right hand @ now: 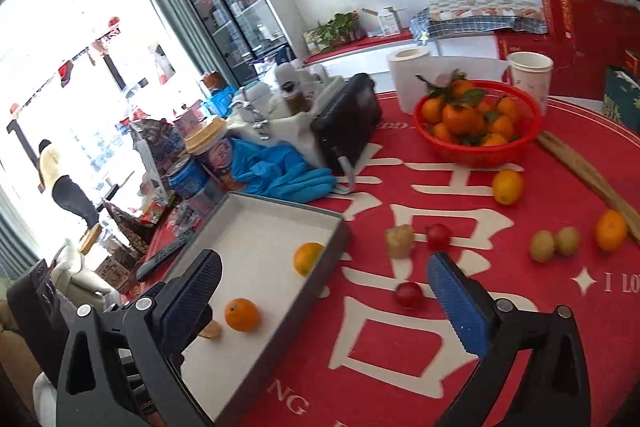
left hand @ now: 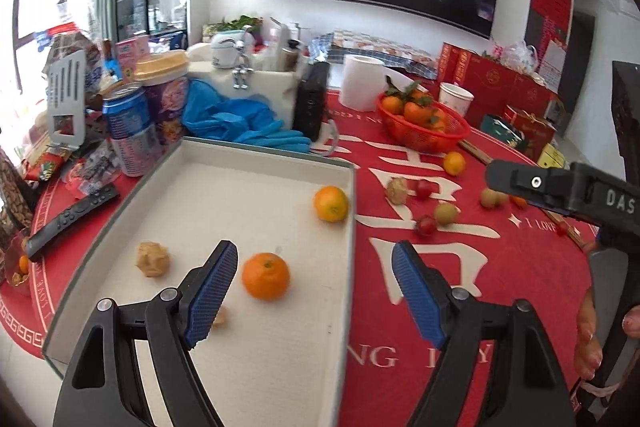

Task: Organize fruits
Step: 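Move both open tools back over the table away from the tray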

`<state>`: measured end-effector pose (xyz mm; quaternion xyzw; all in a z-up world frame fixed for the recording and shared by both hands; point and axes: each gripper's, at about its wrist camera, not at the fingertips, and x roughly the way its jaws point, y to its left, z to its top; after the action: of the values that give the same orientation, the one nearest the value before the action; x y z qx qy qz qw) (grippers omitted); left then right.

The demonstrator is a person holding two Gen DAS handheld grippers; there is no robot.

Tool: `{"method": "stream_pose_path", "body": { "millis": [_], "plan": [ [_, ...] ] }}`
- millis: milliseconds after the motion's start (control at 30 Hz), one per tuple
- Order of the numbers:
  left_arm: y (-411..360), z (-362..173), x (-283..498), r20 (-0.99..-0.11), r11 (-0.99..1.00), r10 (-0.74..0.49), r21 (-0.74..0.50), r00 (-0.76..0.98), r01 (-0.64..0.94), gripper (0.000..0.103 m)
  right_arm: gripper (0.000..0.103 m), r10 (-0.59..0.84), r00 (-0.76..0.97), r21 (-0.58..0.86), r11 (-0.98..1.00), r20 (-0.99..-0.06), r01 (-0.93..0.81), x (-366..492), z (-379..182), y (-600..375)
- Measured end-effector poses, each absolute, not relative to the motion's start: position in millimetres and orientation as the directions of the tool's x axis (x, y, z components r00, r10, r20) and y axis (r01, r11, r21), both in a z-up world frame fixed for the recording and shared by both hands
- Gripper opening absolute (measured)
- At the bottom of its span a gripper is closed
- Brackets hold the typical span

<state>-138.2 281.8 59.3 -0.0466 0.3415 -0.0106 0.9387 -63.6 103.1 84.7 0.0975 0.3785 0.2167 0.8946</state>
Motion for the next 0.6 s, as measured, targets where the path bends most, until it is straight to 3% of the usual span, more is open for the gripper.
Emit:
{"method": "stream_pose_path", "body": {
  "millis": [100,267,433,533,600],
  "plan": [
    [236.7,48.0,-128.5,-0.711,0.993,-0.115,-0.080,0.694,0.083,0.084,0.103,0.323,0.607,0.257,0.946,-0.726,-0.197,-67.2,66.8,60.5],
    [166.0,15.5,-105.4,-0.819,0.991,-0.062,0.020,0.570,0.136,0.084,0.103,0.223,0.556,0.232,0.971,-0.801,-0.055,-68.9,36.8,-3.9],
    [146.9,7.3,-89.3,-0.820,0.994,-0.001,0.064,0.573,0.094,0.084,0.103,0.119,0.535,0.148,0.989,-0.836,0.011,-71.4,24.5,-37.1],
    [146.2,2.7,-73.7,-0.818,0.996,0.003,0.051,0.575,0.068,0.103,0.103,0.100,0.531,0.135,0.990,-0.841,0.028,-73.8,23.0,-45.8],
    [150.5,-1.3,-64.4,-0.803,0.999,-0.025,0.008,0.595,0.052,0.103,0.103,0.095,0.526,0.133,0.991,-0.845,0.035,-73.4,20.9,-46.1]
  ]
}}
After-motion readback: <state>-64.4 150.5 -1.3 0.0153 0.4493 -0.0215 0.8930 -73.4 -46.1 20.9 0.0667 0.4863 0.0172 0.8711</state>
